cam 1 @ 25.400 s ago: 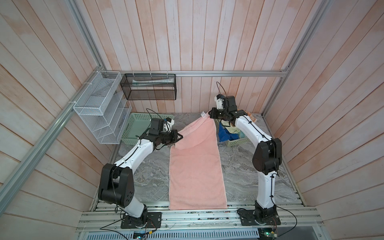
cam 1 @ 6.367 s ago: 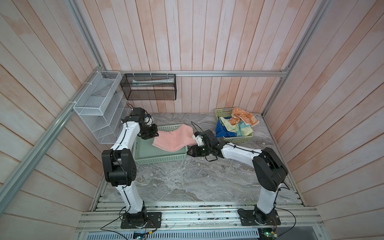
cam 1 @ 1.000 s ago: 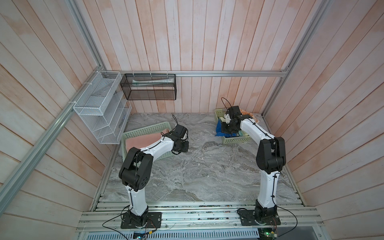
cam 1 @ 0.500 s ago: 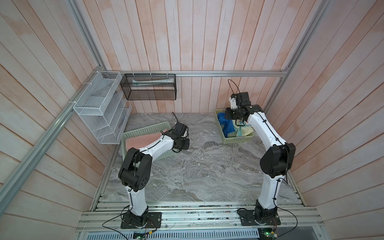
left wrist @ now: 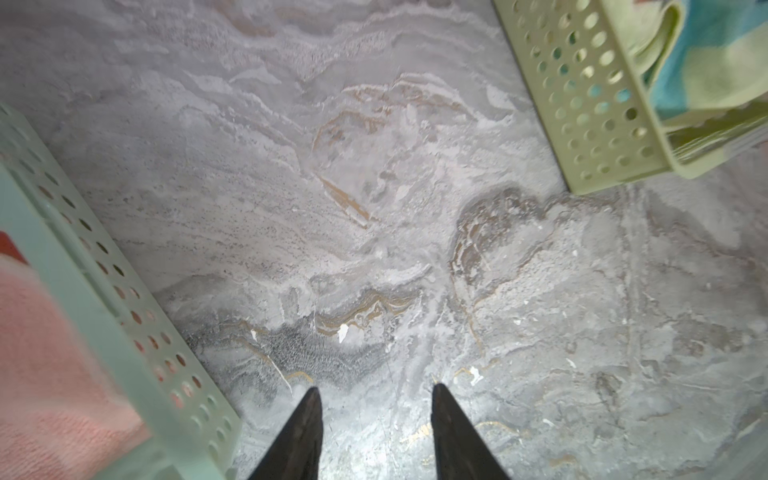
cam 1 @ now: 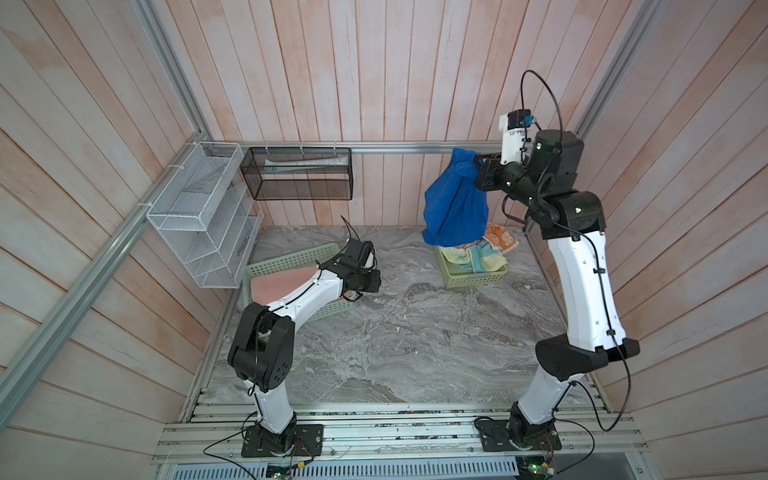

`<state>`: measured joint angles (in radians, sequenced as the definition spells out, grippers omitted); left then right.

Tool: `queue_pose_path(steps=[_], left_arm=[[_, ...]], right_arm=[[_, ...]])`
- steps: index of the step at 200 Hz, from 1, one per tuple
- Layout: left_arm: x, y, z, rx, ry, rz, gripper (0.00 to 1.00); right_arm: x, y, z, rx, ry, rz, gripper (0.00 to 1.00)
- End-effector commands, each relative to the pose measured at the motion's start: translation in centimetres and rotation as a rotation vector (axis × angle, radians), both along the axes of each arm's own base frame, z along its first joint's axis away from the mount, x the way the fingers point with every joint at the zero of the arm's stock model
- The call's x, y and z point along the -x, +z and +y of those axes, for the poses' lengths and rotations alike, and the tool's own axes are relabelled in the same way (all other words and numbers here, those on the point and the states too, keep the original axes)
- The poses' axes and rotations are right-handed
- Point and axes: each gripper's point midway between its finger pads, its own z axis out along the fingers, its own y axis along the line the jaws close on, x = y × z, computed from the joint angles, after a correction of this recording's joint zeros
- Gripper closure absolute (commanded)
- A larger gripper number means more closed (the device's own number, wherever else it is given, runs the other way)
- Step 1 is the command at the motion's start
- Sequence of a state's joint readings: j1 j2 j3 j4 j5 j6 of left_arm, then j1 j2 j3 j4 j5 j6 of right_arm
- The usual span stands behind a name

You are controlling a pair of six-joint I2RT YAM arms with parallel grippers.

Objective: Fold and stack the towels

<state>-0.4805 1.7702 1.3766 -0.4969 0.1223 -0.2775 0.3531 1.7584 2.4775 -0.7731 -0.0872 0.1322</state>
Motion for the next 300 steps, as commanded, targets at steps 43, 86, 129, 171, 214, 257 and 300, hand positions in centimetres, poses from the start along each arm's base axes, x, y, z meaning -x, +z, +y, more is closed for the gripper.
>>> queue_pose_path(steps=[43, 86, 129, 171, 214, 257, 300], left_arm=[[1.5, 3.8, 1.2, 0.056, 0.019, -0.097, 0.55], [2.7, -2.0, 1.7, -0.023, 0.023, 0.076, 0.55], [3.9, -2.1, 1.9, -0.021, 0.038, 0.076, 0.55], [7.4, -1.9, -2.0, 0.019, -0.073, 0.077, 0.55], [10.2, -5.0, -3.9, 0.084, -0.110, 0.165, 0.55], [9.4, -8.0, -3.9, 0.076, -0.053, 0.233, 0.53], [9.9, -10.4, -3.8, 0.104, 0.002, 0.329, 0.53]], right_arm=[[5.7, -15.5, 8.6, -0.012, 0.357, 0.398, 0.78], [6.3, -28.6, 1.6, 0.020, -0.011, 0.631, 0.56], [9.4, -33.2, 1.2, 0.006, 0.005, 0.691, 0.57], [13.4, -41.9, 4.7, 0.053, 0.106, 0.889, 0.57], [15.2, -46.6, 7.3, 0.109, 0.156, 0.997, 0.57], [15.2, -48.5, 10.6, 0.050, 0.254, 1.046, 0.52], [16.9, -51.9, 12.8, 0.143, 0.271, 1.121, 0.50]])
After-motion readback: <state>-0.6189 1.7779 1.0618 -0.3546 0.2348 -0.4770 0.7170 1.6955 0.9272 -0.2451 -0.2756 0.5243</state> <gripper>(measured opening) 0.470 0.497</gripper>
